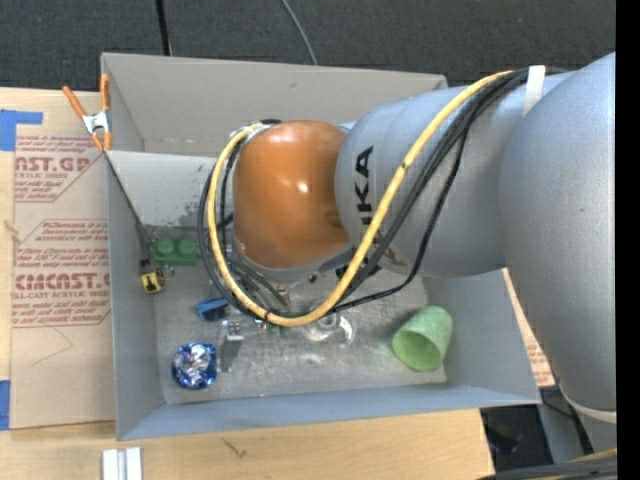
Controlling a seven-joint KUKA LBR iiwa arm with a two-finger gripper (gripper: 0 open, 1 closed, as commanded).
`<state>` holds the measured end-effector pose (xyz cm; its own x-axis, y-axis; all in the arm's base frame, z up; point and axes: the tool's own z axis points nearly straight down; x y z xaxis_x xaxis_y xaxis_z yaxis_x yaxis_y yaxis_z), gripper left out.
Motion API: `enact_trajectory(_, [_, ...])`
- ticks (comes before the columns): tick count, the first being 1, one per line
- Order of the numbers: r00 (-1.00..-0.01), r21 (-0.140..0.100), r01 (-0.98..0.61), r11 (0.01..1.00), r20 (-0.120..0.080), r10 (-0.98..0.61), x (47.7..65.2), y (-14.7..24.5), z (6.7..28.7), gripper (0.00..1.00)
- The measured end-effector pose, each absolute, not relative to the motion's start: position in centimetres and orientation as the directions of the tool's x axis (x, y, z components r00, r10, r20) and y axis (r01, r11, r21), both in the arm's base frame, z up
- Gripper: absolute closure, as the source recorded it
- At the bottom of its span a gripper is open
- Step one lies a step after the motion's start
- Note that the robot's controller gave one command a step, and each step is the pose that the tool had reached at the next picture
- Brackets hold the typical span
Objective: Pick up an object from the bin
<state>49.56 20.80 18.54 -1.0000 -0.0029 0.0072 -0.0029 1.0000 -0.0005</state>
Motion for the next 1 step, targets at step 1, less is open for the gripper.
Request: enact_trajectory(1, [-0.997,0.005,-0.077,0.997,-0.015,-0.077,48.39,22.96,7.14,0.00])
